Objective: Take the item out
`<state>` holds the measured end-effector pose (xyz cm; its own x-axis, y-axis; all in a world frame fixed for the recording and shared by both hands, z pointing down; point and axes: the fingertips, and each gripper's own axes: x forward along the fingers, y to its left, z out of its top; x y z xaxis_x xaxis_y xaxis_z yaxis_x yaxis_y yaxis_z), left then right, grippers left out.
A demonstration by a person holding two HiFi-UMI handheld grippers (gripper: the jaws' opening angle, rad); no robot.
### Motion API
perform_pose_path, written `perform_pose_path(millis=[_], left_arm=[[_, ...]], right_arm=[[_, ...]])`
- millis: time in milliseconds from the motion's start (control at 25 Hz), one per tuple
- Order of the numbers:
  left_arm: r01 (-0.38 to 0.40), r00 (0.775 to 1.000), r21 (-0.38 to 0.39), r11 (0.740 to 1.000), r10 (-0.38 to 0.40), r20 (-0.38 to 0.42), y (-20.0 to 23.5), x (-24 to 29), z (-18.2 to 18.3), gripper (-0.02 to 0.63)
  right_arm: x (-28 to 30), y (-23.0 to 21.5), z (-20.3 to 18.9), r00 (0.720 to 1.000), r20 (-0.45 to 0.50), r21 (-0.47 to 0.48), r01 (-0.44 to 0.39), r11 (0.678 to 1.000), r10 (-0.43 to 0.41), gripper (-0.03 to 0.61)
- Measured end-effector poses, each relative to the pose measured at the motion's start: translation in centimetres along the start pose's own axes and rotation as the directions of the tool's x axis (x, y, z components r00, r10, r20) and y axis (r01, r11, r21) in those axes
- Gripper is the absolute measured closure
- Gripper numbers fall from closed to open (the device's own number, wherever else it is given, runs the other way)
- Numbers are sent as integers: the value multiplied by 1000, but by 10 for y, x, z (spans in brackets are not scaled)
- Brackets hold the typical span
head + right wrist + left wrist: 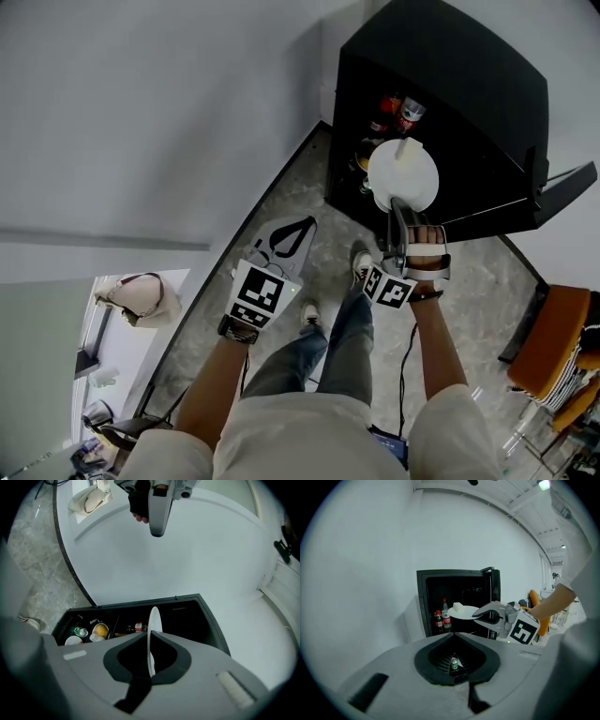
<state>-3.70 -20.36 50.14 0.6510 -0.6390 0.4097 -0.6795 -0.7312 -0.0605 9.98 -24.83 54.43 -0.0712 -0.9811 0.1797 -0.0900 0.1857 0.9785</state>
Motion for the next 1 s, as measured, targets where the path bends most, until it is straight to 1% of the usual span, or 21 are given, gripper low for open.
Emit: perform_pose_path(millis=[240,640,800,1000], left_arm=[[4,1000,24,1000,-4,23,-5,-15,23,611],[25,996,66,998,-31,86,-29,-51,70,611],[48,993,88,995,-58,106,-43,-59,87,611],[63,988,114,991,-78,136,-58,-67,106,611]], right_arm=[[-27,-33,10,999,30,-8,23,1000,-23,561],[-84,-98,19,998,27,34,60,998,-61,561],[-105,-118,23,998,40,27,36,999,-37,561],[-134,-133,26,998,59,5,11,1000,-11,560]])
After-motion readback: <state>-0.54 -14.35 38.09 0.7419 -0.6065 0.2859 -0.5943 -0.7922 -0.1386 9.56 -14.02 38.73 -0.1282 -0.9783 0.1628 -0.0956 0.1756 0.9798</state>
